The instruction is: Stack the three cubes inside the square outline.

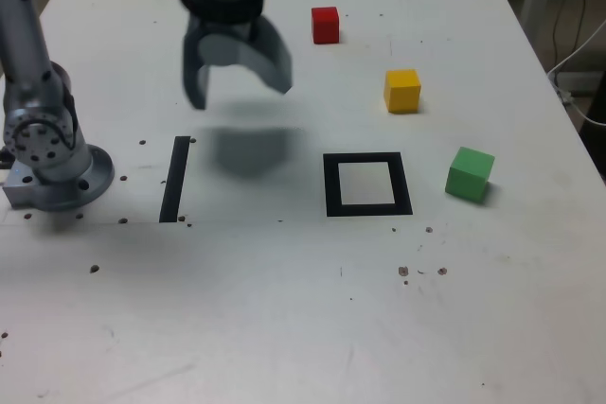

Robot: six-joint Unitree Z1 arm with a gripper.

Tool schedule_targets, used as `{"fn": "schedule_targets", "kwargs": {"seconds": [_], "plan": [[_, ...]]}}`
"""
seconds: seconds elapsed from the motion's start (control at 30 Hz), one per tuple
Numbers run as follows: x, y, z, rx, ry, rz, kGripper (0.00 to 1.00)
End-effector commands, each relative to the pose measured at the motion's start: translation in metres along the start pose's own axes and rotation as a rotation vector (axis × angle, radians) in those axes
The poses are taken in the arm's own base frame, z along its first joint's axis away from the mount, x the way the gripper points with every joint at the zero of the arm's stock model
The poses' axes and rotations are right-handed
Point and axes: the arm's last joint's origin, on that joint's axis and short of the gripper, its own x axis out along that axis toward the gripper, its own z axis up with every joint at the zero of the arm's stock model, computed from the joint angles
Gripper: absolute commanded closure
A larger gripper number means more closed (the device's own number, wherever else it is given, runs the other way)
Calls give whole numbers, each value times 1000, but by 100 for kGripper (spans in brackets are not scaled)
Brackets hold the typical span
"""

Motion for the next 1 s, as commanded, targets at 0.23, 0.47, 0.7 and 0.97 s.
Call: {"fn": "schedule_targets", "kwargs": {"seconds": [0.23,0.47,0.7,0.97], "plan": [[-7,61,41,-51,-12,15,1],[-8,107,65,-96,-21,30,1],[-3,134,87,-108,-22,34,1],[3,169,98,-123,-19,27,1]]}}
